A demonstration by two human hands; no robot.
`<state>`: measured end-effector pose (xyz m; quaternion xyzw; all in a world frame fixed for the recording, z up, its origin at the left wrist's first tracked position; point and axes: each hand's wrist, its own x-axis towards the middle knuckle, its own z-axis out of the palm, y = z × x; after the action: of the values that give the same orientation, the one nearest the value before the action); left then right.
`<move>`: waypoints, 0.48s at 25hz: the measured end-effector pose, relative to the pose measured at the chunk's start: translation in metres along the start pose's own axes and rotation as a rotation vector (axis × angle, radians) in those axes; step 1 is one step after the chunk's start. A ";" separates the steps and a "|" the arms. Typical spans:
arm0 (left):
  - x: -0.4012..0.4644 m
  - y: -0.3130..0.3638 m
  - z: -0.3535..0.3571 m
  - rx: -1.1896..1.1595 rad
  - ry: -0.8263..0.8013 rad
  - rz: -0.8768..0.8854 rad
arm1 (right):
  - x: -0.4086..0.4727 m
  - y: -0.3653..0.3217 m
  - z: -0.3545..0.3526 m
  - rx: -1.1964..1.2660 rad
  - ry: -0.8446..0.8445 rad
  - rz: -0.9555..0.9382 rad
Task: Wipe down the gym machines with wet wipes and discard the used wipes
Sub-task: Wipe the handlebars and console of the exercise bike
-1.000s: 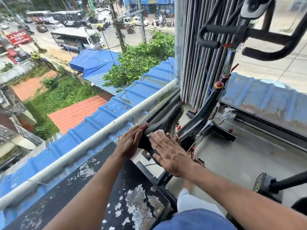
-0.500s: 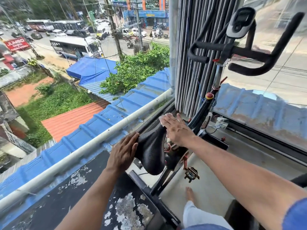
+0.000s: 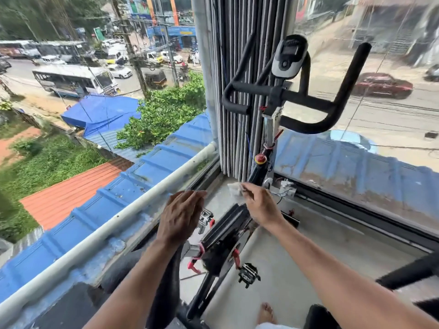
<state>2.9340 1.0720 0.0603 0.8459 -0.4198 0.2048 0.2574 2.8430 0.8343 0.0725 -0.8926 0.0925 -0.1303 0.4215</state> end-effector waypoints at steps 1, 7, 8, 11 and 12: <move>0.025 0.004 0.015 -0.014 -0.011 0.017 | 0.008 0.012 -0.020 0.006 0.049 0.009; 0.149 0.034 0.112 -0.100 -0.127 0.066 | 0.050 0.066 -0.121 -0.147 0.275 -0.017; 0.163 0.040 0.125 -0.106 -0.141 0.066 | 0.056 0.072 -0.131 -0.155 0.293 -0.022; 0.197 0.053 0.150 -0.123 -0.173 0.076 | 0.071 0.085 -0.154 -0.171 0.382 -0.029; 0.206 0.052 0.155 -0.121 -0.177 0.096 | 0.076 0.089 -0.160 -0.173 0.418 -0.043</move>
<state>3.0285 0.8265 0.0683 0.8226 -0.4926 0.1156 0.2595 2.8604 0.6410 0.1132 -0.8807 0.1698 -0.3130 0.3123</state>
